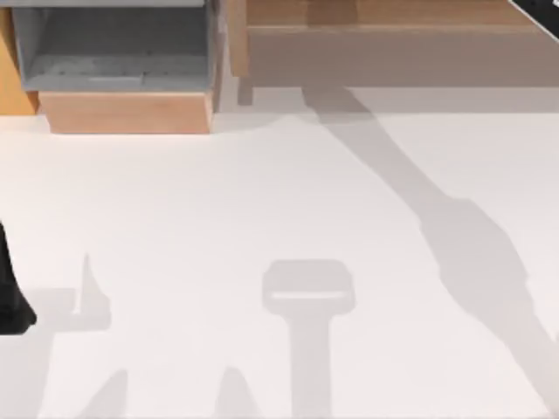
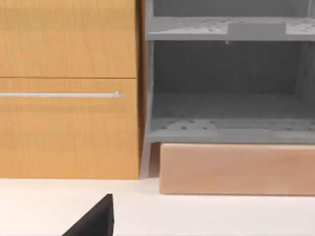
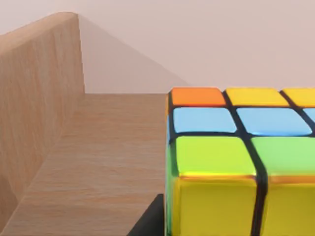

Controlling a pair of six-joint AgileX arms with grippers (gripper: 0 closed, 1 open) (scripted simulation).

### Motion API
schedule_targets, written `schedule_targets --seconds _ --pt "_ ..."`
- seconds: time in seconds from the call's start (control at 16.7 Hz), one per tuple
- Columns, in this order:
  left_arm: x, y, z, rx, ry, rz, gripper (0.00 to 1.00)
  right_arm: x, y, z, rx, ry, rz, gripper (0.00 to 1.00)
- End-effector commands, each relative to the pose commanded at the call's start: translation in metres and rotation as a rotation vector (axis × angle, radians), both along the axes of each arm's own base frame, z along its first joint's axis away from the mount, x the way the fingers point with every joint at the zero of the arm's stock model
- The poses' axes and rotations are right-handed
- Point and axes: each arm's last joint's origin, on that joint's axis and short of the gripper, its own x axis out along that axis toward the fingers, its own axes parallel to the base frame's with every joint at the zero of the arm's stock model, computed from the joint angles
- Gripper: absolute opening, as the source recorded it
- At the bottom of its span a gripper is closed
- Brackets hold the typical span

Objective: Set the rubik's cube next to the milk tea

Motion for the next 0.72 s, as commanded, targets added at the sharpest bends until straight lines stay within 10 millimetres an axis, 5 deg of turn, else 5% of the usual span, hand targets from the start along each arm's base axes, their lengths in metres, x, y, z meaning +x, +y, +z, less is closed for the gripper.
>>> schedule_targets --seconds 0.3,0.54,0.72 --pt "0.0 0.0 0.0 0.0 0.0 0.0 1.0 -0.015 -0.006 0.02 0.036 0.002 0.024 0.0" --pt "0.0 0.0 0.0 0.0 0.0 0.0 1.0 -0.056 -0.02 0.042 0.082 0.104 0.093 0.0" --pt "0.0 0.0 0.0 0.0 0.0 0.0 1.0 -0.09 -0.031 0.029 0.09 0.291 0.148 0.0"
